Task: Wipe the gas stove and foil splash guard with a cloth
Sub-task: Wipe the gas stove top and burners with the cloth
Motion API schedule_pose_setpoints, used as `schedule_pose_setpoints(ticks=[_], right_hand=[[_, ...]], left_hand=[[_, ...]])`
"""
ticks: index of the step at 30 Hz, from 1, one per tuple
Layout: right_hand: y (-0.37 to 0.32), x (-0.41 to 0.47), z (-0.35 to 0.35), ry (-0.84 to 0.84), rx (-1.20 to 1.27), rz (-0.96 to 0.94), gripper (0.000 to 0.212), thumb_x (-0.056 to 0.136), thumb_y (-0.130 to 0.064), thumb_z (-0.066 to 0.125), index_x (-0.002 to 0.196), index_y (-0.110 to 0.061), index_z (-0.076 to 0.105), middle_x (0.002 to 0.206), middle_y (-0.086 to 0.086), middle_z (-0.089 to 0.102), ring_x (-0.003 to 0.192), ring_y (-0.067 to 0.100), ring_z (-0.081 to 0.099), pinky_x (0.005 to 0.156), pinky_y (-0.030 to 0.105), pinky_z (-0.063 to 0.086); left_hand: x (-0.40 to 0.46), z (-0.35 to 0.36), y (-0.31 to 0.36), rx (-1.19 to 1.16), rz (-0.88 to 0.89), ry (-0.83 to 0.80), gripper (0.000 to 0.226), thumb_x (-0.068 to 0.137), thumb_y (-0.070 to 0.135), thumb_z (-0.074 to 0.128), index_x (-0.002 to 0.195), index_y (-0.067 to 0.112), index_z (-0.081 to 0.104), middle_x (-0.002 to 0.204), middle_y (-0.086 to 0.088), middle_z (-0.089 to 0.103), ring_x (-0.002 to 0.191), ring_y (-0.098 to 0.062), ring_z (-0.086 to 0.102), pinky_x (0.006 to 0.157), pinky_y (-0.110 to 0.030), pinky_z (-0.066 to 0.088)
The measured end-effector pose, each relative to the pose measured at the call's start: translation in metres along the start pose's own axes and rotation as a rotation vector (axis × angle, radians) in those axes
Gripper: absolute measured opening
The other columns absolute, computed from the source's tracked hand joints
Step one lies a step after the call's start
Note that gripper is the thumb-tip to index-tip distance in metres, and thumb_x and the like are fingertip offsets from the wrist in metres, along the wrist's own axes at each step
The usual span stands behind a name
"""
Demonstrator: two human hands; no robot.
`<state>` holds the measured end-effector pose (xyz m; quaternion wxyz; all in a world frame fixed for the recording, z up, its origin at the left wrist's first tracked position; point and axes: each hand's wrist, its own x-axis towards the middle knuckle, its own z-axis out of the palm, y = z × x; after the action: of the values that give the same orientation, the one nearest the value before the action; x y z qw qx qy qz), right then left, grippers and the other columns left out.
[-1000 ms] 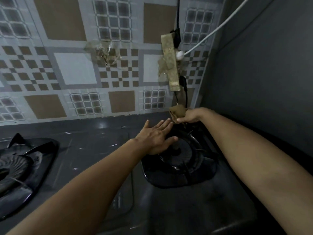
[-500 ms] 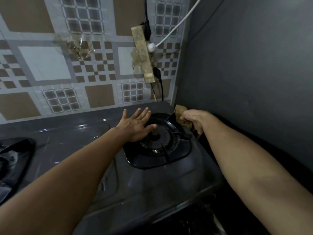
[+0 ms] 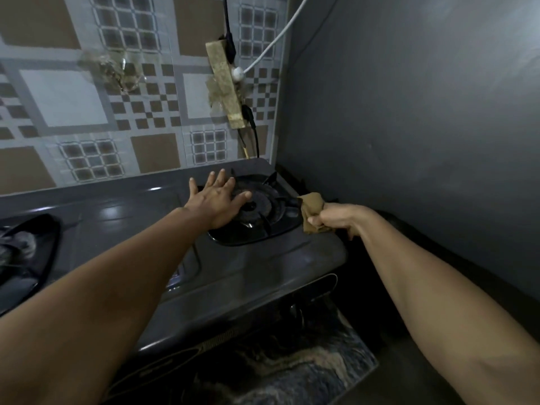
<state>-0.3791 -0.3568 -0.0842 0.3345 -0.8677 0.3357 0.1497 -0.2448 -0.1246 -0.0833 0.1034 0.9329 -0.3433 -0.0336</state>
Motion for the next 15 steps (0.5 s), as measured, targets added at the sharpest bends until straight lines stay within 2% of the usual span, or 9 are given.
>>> schedule_pose_setpoints(ticks=[2,5,9,12,15], right_hand=[[0.006,-0.01,0.004,0.023,-0.164,-0.092,0.067,0.098,-0.033,0.048,0.151,-0.007,0.017,0.157,0.01,0.022,0.142,0.03,0.027,0.114,0.038,0.026],[0.015,-0.032,0.022,0.087,-0.342,-0.116,0.07,0.097,-0.034,0.04,0.153,-0.013,0.005,0.163,0.002,0.0,0.149,0.03,0.001,0.12,0.047,0.009],[0.018,-0.071,0.073,0.381,-0.357,-0.146,0.07,0.093,-0.04,0.033,0.15,-0.002,0.019,0.158,0.015,0.015,0.144,0.034,0.016,0.117,0.046,0.019],[0.003,-0.101,0.123,0.554,-0.301,-0.08,0.071,0.095,-0.041,0.033,0.147,0.004,0.021,0.156,0.022,0.02,0.144,0.038,0.015,0.116,0.05,0.019],[-0.011,-0.128,0.172,0.599,-0.302,-0.306,0.068,0.094,-0.043,0.038,0.148,-0.003,0.025,0.158,0.016,0.019,0.147,0.034,0.009,0.118,0.05,0.013]], left_hand=[[-0.015,0.0,0.002,-0.011,0.007,0.02,0.074,0.096,0.063,0.018,0.155,0.018,0.016,0.164,-0.006,-0.003,0.151,-0.024,-0.006,0.116,-0.057,-0.01],[-0.038,0.001,0.001,-0.039,0.003,0.02,0.073,0.096,0.061,0.02,0.154,0.016,0.018,0.164,-0.006,-0.001,0.151,-0.024,-0.005,0.116,-0.057,-0.009],[-0.061,0.005,-0.004,-0.05,-0.005,0.022,0.072,0.096,0.061,0.021,0.153,0.017,0.024,0.164,-0.006,0.004,0.151,-0.024,-0.002,0.116,-0.061,-0.005],[-0.075,0.008,-0.009,-0.034,-0.032,0.011,0.071,0.097,0.061,0.02,0.153,0.017,0.023,0.164,-0.006,0.004,0.151,-0.025,-0.001,0.116,-0.061,-0.003],[-0.087,0.01,-0.018,-0.02,-0.058,0.013,0.071,0.096,0.061,0.02,0.151,0.017,0.027,0.164,-0.005,0.009,0.151,-0.025,0.002,0.116,-0.063,-0.001]])
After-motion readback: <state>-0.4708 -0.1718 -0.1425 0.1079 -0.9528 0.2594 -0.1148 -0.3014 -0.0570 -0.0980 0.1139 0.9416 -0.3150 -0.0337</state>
